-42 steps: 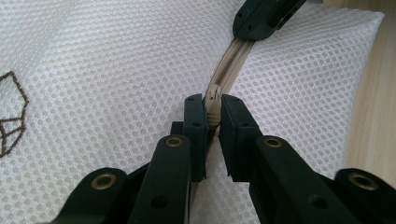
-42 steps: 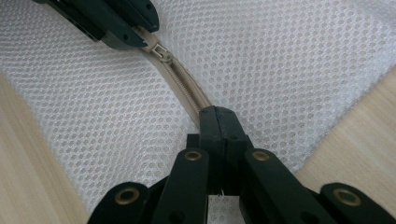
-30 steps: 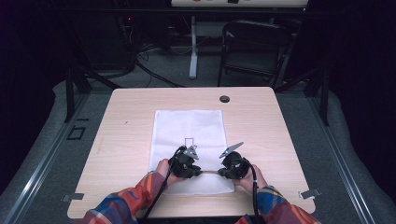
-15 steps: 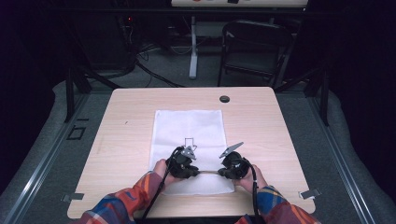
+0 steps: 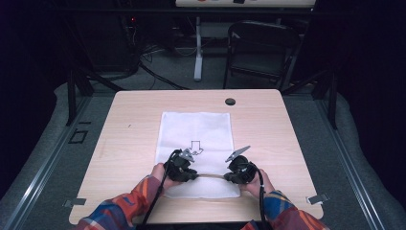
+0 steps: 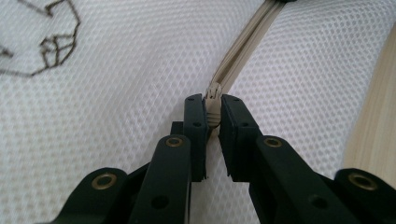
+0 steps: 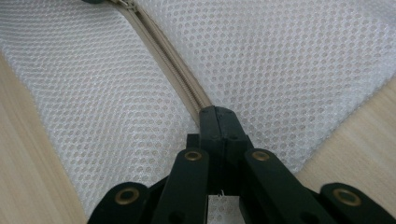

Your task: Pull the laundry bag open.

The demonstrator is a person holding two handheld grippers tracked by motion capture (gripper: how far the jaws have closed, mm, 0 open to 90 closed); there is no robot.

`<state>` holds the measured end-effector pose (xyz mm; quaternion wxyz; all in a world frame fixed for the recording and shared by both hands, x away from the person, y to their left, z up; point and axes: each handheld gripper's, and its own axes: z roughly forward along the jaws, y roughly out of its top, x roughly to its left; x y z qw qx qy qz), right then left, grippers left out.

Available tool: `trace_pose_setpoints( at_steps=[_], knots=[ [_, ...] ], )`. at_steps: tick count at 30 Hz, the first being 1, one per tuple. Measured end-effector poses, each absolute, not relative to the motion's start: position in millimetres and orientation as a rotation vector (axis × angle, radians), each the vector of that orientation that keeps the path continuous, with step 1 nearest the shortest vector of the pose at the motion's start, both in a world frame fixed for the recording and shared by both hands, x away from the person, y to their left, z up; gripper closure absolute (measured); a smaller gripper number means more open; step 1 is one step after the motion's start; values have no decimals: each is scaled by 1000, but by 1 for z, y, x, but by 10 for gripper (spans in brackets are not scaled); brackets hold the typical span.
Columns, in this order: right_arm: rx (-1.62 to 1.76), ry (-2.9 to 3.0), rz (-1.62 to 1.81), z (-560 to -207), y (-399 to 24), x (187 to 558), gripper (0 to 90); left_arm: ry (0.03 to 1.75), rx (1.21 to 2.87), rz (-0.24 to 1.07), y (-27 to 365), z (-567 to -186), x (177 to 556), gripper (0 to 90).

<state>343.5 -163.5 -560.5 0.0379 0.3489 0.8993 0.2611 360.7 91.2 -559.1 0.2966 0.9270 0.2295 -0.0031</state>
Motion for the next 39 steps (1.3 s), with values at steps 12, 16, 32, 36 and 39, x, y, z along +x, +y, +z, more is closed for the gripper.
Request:
trace_pose_setpoints(
  at_steps=[12,16,32,36,39],
  knots=[
    [1066,2761,800,-560,-163,343,900,642,2477,5,103,-557,359,810],
    [1065,2761,799,-560,-163,343,900,663,2475,7,114,-556,358,810],
    [1080,2763,814,-561,-164,344,900,674,2483,7,123,-555,354,810],
    [1075,2762,813,-561,-164,344,900,679,2495,18,125,-553,353,810],
    [1068,2760,799,-560,-164,343,900,715,2505,37,133,-554,354,811]
  ],
)
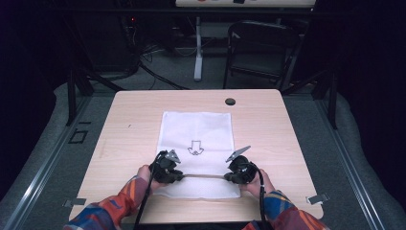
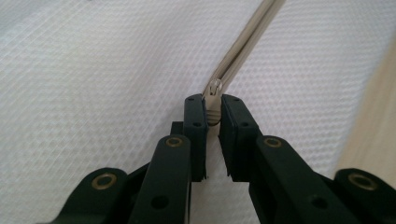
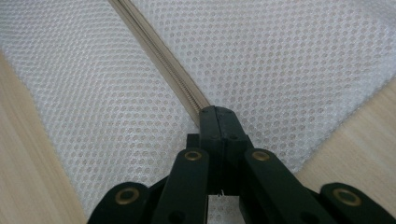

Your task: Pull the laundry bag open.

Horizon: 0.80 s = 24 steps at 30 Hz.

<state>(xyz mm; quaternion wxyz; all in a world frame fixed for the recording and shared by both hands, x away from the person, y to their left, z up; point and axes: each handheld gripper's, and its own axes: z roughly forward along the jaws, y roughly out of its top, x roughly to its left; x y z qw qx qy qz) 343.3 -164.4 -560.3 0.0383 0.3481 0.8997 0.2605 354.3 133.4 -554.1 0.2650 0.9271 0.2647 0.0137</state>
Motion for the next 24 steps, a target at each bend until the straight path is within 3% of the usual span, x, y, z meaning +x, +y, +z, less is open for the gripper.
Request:
trace_pose_setpoints(
  at_steps=[24],
  knots=[
    [1058,2769,786,-560,-165,345,900,943,2455,109,205,-544,347,810]
  ],
)
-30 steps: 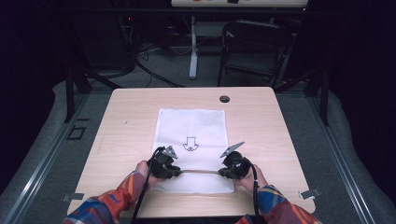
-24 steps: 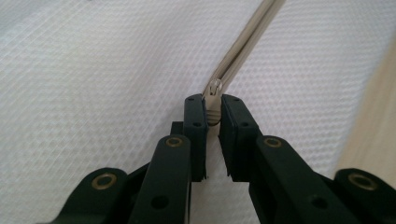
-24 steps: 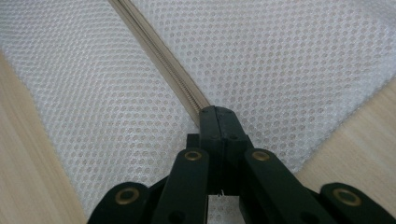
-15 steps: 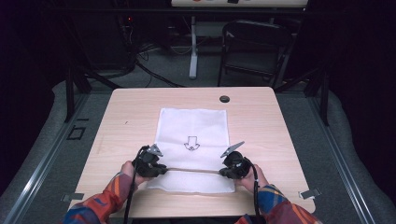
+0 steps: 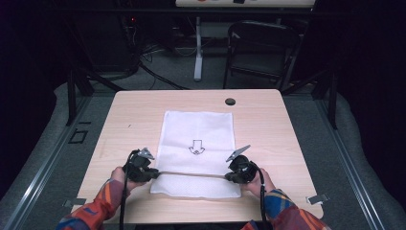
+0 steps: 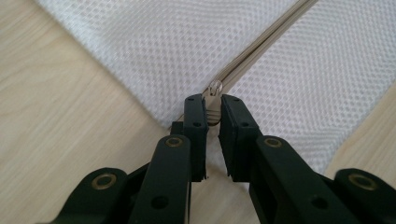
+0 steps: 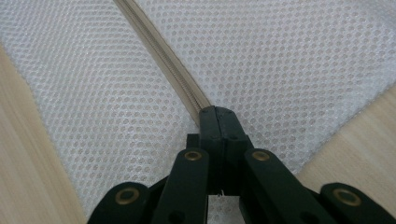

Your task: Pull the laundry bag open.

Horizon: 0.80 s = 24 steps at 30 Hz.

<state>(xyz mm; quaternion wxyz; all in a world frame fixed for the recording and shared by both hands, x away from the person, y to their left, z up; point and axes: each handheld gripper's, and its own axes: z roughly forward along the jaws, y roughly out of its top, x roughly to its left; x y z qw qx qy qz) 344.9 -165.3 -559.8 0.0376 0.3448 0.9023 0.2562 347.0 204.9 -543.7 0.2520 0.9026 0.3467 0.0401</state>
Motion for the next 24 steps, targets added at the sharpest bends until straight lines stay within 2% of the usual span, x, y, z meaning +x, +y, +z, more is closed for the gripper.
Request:
trace_pose_setpoints(
  at_steps=[6,8,16,17,18,21,24],
  knots=[
    [1053,2769,769,-559,-165,345,900,1021,2446,114,223,-543,346,810],
    [1056,2768,785,-560,-166,345,900,1053,2404,62,231,-544,347,809],
    [1020,2774,768,-559,-165,344,891,1060,2428,82,229,-544,349,787],
    [1010,2772,777,-559,-164,344,848,1064,2411,81,230,-542,350,761],
    [999,2788,804,-556,-165,344,685,1072,2405,82,231,-541,350,673],
    [971,2766,806,-550,-162,341,567,1109,2374,98,233,-539,352,488],
    [998,2704,828,-540,-164,340,387,1122,2352,114,236,-537,352,337]
  ],
)
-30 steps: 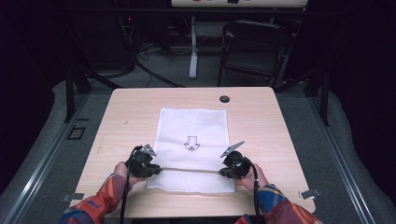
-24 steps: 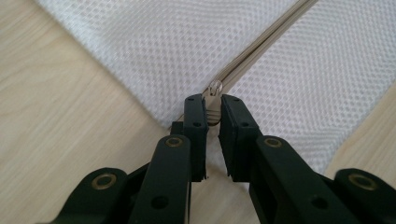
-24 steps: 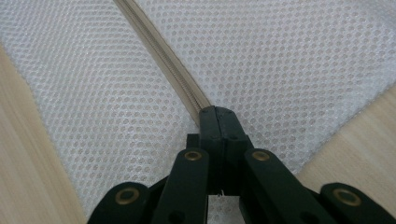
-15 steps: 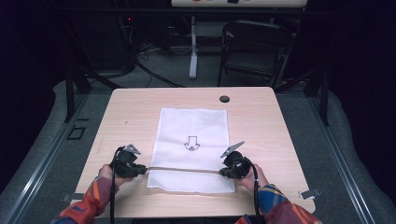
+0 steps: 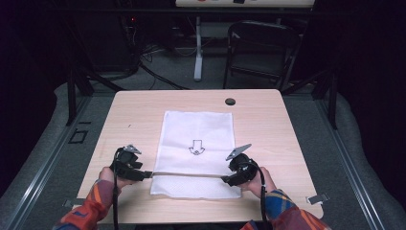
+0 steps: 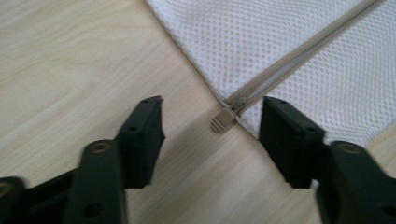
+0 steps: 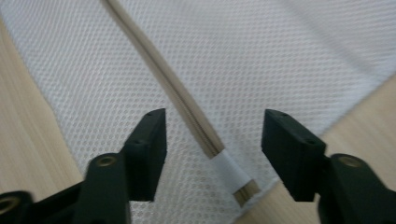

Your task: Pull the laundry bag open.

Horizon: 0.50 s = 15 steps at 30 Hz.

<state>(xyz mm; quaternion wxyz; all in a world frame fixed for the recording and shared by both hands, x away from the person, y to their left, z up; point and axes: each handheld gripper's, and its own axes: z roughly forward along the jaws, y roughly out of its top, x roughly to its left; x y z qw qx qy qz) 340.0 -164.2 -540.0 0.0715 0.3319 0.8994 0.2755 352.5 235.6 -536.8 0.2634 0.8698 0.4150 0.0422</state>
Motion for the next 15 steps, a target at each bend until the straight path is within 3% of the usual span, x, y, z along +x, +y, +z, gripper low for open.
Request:
trace_pose_setpoints(
  at_steps=[2,5,15],
  knots=[
    [1029,2656,825,-534,-169,340,242,1126,2353,135,236,-536,353,253],
    [1082,2626,810,-529,-181,340,136,1140,2351,150,236,-535,354,182],
    [1237,2518,770,-527,-224,343,11,1161,2337,152,240,-538,358,132]
  ],
)
